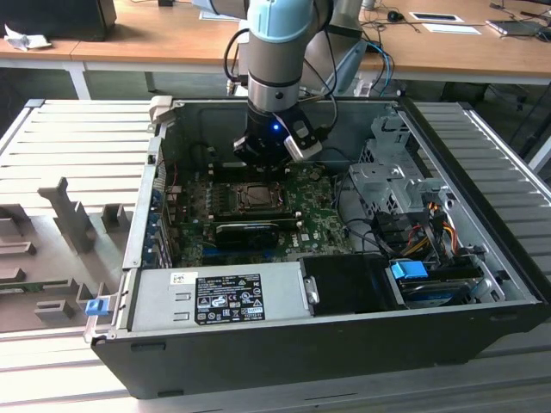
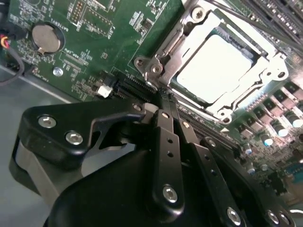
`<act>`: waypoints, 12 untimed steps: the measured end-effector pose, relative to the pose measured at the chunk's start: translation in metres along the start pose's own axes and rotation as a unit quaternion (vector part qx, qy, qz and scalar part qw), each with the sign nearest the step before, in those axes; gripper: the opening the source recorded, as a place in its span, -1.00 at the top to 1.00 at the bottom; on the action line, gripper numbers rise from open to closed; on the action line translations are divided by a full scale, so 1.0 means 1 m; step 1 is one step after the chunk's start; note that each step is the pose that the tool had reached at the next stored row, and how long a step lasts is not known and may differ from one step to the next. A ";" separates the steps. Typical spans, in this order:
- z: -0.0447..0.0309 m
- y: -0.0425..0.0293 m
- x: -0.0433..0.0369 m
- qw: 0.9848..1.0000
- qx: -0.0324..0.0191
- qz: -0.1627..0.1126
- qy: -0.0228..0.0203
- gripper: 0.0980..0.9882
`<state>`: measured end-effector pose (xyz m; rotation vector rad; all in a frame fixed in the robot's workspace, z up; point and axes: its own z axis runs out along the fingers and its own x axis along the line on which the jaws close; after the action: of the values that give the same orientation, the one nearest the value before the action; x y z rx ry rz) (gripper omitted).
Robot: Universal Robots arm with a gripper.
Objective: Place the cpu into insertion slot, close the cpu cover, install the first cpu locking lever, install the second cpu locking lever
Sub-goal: 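Install the first cpu locking lever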
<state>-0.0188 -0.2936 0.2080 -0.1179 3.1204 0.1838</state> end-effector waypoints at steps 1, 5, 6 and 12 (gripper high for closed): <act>-0.0021 0.0002 0.0000 1.000 0.000 0.000 0.000 0.98; -0.0034 -0.0009 0.0000 1.000 0.000 0.000 0.000 0.98; -0.0034 -0.0014 0.0001 1.000 0.000 0.000 0.000 0.98; -0.0038 -0.0043 0.0003 1.000 0.000 0.000 0.000 0.98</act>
<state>-0.0188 -0.2983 0.2112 -0.1180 3.1205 0.1837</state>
